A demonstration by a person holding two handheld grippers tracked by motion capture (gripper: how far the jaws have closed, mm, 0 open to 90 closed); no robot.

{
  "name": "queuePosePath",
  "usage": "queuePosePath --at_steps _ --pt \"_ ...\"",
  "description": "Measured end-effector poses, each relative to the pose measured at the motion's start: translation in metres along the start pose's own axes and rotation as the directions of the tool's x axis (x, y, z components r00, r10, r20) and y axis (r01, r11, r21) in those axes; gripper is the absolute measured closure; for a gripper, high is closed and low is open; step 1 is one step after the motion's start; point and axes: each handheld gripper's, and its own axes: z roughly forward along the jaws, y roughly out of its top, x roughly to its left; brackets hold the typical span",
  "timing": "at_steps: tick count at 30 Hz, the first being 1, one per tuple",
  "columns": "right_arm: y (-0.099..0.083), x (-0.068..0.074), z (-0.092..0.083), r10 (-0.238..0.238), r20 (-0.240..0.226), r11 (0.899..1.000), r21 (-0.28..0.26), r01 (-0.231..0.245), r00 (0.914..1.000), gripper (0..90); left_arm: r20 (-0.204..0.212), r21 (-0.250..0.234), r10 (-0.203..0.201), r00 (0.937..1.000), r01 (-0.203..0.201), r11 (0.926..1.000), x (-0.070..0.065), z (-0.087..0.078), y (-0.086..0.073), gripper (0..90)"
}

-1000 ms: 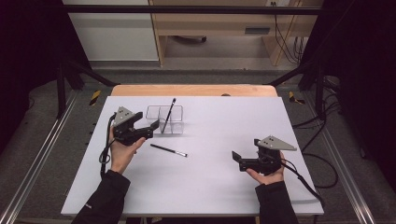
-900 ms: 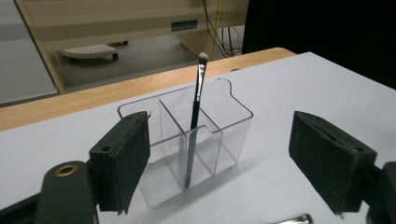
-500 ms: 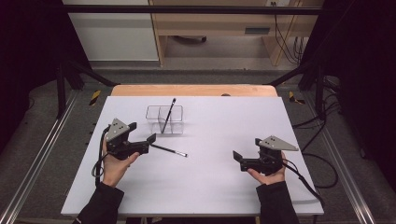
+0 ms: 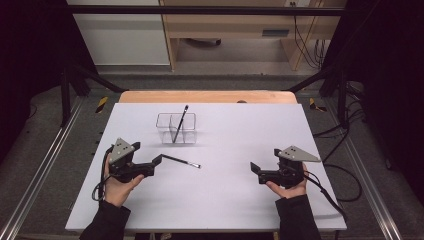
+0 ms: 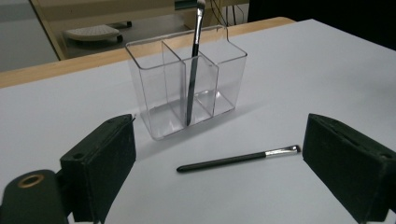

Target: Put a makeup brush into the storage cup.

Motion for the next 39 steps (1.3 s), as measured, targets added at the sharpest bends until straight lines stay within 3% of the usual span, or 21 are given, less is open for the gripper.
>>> queuePosePath --at_steps 6,18,32,39 --pt "0.000 0.000 -0.001 0.001 -0.001 1.000 -0.002 -0.001 1.0000 2.4 -0.015 0.008 -0.012 0.9998 0.012 0.9999 0.004 -0.003 -0.009 8.4" --pt "0.000 0.000 0.000 0.002 -0.005 1.000 0.002 -0.002 1.0000 2.4 -0.006 0.025 -0.016 0.9999 0.016 0.9996 0.010 -0.003 -0.006 7.7" --pt "-0.001 0.000 0.001 0.000 -0.011 1.000 0.005 0.000 0.9999 2.5 0.027 0.074 0.033 0.9991 -0.035 0.9967 0.010 0.009 0.008 8.0" --pt "-0.001 0.001 0.002 -0.002 -0.011 1.000 0.006 0.002 0.9999 2.6 0.063 0.116 0.056 0.9964 -0.063 0.9913 0.009 0.027 0.017 8.1"
